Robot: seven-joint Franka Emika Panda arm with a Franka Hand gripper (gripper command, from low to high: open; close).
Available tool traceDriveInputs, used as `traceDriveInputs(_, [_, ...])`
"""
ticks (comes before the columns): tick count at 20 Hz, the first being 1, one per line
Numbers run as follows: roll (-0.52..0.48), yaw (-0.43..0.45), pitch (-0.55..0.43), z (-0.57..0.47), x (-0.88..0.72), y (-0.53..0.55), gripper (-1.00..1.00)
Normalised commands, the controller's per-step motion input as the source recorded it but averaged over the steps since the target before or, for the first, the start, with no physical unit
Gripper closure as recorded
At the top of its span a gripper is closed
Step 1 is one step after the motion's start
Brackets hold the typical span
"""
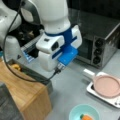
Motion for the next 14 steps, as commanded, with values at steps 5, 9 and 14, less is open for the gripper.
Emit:
traceDriveInputs(5, [-0.024, 0.085, 0.23, 0.04, 0.64, -0.32, -1.0])
traceDriveInputs(9, [-0.035, 0.096, 0.185, -0.16, 0.66, -0.37, -1.0])
traceDriveInputs(14, [-0.035, 0.099, 0.153, -0.23, 0.56, -0.34, -1.0])
